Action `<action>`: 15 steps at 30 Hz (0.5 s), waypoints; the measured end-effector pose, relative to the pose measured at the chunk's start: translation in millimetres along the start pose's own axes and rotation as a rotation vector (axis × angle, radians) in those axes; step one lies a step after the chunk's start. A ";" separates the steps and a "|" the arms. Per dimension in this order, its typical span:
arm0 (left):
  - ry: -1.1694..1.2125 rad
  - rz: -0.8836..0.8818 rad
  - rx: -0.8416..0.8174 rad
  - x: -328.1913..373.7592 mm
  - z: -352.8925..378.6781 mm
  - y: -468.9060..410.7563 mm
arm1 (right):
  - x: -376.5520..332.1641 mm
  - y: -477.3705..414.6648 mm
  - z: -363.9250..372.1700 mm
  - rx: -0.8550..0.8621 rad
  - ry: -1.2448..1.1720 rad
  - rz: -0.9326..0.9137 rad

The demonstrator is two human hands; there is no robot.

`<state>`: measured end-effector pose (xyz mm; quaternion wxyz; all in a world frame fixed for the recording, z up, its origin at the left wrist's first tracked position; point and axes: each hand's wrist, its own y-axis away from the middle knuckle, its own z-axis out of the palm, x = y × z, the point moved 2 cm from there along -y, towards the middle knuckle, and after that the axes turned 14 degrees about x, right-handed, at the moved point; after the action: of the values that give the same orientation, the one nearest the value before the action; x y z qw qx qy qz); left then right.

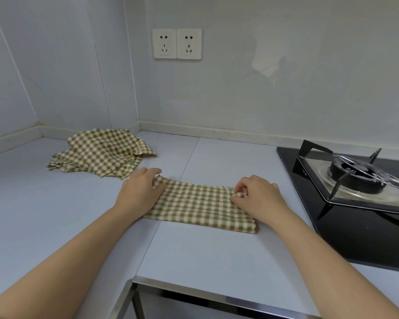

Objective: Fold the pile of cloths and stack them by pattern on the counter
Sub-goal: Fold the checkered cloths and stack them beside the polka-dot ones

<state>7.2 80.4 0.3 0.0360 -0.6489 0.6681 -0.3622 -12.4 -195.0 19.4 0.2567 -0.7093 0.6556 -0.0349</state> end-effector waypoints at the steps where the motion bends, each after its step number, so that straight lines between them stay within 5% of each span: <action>1: 0.023 -0.022 0.010 -2.4 1.0 -0.3 | -0.1 -0.2 -0.3 0.013 -0.052 0.012; 5: 0.122 -0.105 0.064 -1.8 -1.5 -3.0 | -0.9 1.3 -0.9 0.059 -0.277 0.066; 15: 0.281 -0.152 0.103 1.3 -4.5 -1.2 | 3.6 -3.2 -0.2 0.168 -0.349 0.104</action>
<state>5.6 81.4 4.8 -0.0519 -0.6381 0.5959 -0.4849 -9.0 -198.5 19.9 0.4262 -0.6459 0.6316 0.0471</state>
